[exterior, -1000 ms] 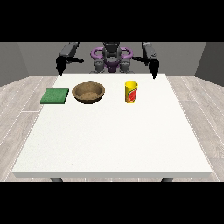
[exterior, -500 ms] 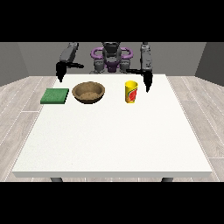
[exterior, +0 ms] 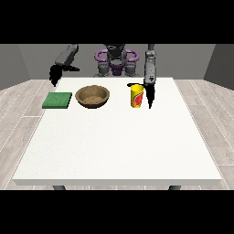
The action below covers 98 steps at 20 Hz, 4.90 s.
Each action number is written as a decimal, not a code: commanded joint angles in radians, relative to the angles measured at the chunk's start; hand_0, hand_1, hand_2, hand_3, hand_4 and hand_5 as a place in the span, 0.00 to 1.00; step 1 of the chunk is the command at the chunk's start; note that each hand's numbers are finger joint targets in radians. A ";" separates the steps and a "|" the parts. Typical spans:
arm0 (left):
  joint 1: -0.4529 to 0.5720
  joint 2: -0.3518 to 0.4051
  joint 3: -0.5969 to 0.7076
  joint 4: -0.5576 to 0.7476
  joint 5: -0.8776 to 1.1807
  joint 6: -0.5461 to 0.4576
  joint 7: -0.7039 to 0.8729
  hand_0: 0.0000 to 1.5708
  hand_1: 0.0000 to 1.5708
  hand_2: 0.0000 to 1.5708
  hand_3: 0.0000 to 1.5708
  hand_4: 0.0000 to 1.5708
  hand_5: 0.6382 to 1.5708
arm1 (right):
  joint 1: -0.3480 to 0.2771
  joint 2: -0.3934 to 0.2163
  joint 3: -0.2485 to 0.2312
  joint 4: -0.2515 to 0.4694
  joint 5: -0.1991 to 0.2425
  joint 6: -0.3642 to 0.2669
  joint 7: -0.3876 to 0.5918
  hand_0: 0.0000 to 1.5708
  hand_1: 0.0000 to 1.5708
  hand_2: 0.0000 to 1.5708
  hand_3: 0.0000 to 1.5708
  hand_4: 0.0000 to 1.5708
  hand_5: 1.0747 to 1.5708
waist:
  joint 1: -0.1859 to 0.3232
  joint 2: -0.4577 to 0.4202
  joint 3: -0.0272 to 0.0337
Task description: Pick the cup and pour the ball into the bowl, then pick the bowl and place it on the pad
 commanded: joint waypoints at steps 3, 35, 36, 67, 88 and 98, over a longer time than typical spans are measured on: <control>-0.101 0.069 0.056 0.116 0.011 0.027 -0.054 0.00 0.00 0.00 0.00 0.00 0.73 | -0.007 -0.056 -0.026 0.000 -0.009 0.045 -0.035 0.00 0.00 0.00 0.00 0.00 1.00 | -0.044 0.066 -0.0001; -0.185 -0.056 -0.493 0.194 -1.065 0.700 0.834 0.85 0.85 1.00 1.00 0.60 0.99 | 0.018 -0.101 -0.056 0.356 -0.014 0.141 -0.044 0.00 0.00 0.05 0.11 0.36 0.98 | -0.054 -0.288 0.0040; -0.220 -0.067 -0.515 0.167 -1.076 0.601 0.869 0.85 0.85 1.00 1.00 0.60 0.99 | 0.041 -0.120 -0.077 0.406 -0.006 0.131 -0.061 0.00 0.00 0.10 0.15 0.38 0.97 | 0.006 -0.327 0.0037; -0.603 -0.039 -1.037 0.120 -1.602 -0.156 0.962 0.96 0.96 1.00 1.00 0.77 0.89 | -0.025 -0.174 -0.111 0.598 -0.009 0.155 -0.069 0.00 0.00 0.00 0.12 0.48 0.97 | 0.105 -0.377 0.0003; -0.085 -0.095 -0.486 -0.420 -0.579 0.469 0.855 0.75 0.75 0.97 0.92 0.59 0.98 | -0.139 0.005 -0.081 0.557 -0.024 -0.048 0.098 0.00 0.00 0.00 0.00 0.40 1.00 | 0.165 -0.218 -0.0045; 0.101 -0.063 -0.382 -0.335 -0.223 0.225 0.588 0.00 0.00 0.00 0.00 0.00 0.10 | -0.136 0.135 0.007 0.451 0.015 -0.165 0.162 0.00 0.00 0.00 0.00 0.00 1.00 | 0.108 -0.214 -0.0003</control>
